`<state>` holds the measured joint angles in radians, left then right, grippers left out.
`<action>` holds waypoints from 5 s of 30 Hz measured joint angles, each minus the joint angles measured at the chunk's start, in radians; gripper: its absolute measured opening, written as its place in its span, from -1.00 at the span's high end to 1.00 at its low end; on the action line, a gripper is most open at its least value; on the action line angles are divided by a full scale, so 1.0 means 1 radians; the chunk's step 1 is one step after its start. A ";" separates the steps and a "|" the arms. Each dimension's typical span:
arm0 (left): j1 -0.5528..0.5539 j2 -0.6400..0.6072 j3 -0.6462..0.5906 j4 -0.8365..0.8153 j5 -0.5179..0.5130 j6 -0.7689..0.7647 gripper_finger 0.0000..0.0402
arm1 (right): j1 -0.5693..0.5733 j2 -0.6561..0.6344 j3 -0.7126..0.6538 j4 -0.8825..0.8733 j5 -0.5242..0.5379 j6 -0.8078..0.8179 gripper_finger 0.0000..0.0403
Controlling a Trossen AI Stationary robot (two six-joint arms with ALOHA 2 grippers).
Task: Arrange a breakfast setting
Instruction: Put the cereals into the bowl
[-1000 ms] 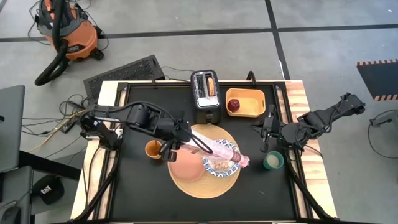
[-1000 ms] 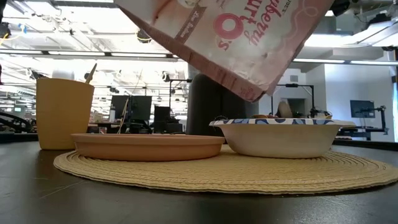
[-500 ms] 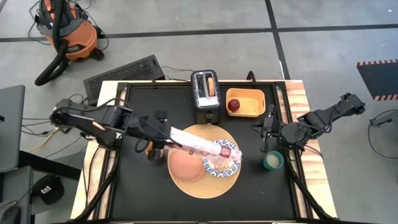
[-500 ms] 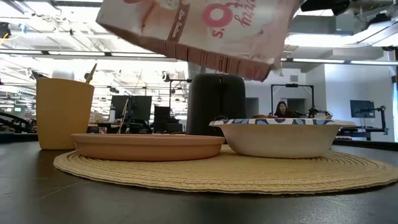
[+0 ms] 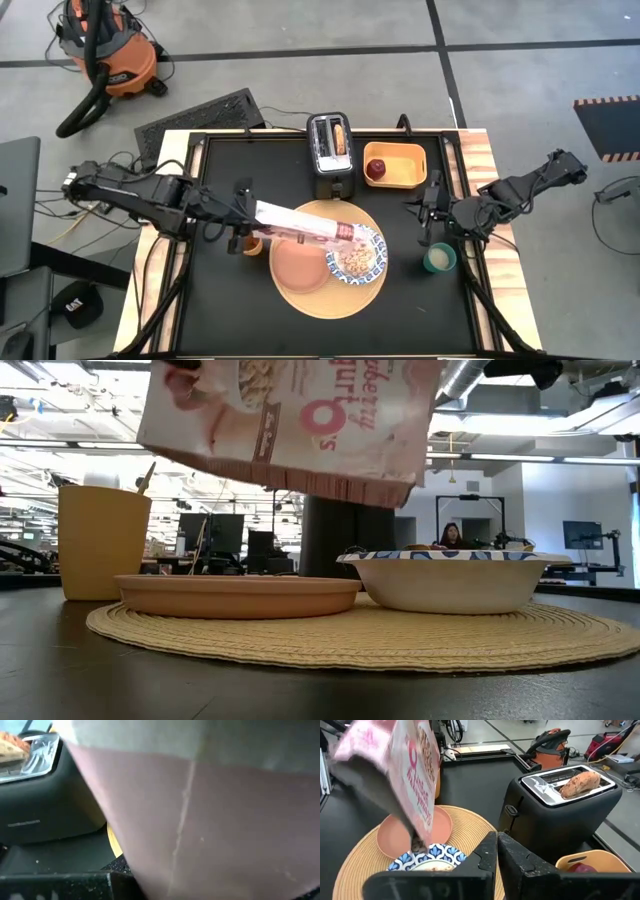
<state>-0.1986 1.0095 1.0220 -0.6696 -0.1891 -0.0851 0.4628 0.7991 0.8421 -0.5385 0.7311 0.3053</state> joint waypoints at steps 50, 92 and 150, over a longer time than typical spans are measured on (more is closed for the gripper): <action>0.047 -0.387 -0.357 0.646 -0.092 0.145 0.41 | -0.238 0.473 -0.176 1.497 -0.360 -0.707 -0.31; 0.047 -0.456 -0.119 0.092 -0.339 0.030 -0.40 | -0.435 0.505 0.104 1.115 -0.494 -0.691 0.57; 0.047 -0.453 -0.130 -0.127 -0.290 -0.055 -0.40 | -0.797 1.367 1.294 0.048 -0.846 -0.646 0.13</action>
<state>-0.1520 0.5564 0.8917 -0.7971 -0.4793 -0.1398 -0.3338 2.1662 2.1361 -0.4909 -0.1146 -0.3405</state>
